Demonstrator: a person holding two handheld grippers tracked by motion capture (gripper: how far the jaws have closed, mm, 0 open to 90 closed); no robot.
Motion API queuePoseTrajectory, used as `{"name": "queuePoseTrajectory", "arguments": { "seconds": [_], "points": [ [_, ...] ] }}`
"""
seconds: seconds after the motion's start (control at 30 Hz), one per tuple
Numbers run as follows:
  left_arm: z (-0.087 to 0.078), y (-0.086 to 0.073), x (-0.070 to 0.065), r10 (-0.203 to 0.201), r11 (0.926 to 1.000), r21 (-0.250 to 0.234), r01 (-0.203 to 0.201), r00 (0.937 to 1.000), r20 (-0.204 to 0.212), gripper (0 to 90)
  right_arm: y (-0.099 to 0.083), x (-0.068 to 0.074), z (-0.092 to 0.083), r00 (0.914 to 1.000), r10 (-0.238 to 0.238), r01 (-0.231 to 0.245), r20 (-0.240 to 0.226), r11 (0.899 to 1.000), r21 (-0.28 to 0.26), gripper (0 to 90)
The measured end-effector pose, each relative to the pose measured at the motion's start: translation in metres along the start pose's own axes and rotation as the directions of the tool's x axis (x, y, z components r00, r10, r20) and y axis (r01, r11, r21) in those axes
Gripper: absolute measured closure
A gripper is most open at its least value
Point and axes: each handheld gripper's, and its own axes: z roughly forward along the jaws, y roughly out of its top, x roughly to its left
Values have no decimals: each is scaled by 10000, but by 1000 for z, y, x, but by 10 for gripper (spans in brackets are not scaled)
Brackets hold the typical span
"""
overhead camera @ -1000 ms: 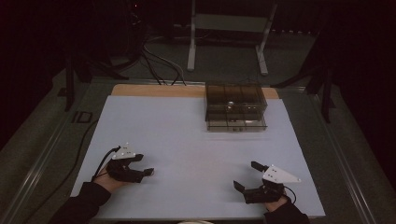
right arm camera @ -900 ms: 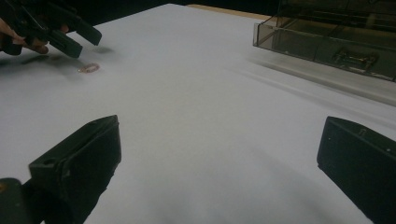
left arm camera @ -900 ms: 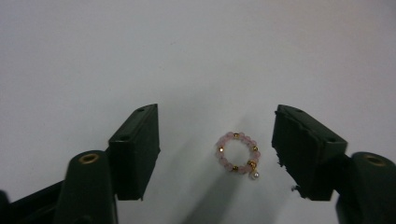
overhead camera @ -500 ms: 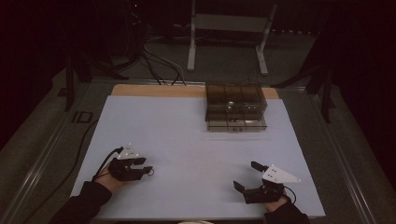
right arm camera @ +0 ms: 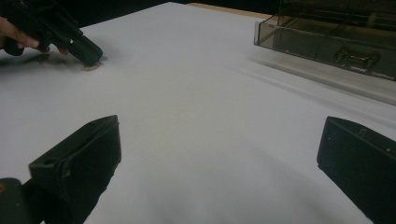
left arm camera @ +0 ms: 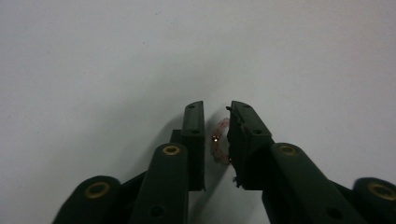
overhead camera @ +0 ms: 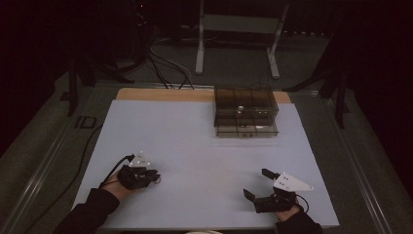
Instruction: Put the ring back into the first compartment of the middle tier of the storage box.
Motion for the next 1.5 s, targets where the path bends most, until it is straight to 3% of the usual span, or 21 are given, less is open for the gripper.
{"name": "queuePoseTrajectory", "arguments": {
  "seconds": [0.17,0.33,0.5,1.0,1.5],
  "points": [
    [1,1,-3,184,9998,113,-183,9998,-88,855,0,0,0,10000,-40,40,27,10000,25,0],
    [1,1,-2,-52,9999,107,53,10000,-44,884,0,1,0,9999,-103,103,22,9999,64,0],
    [0,3,-3,-38,9998,209,41,9999,-103,900,0,1,0,9999,-108,108,25,9999,62,0],
    [-14,17,-3,-155,9993,-346,151,9998,-100,900,0,1,0,10000,-78,78,37,10000,45,0],
    [-16,37,-4,54,9985,-536,-49,9999,93,900,0,0,-1,10000,-72,72,53,10000,-19,0]
  ]
}}
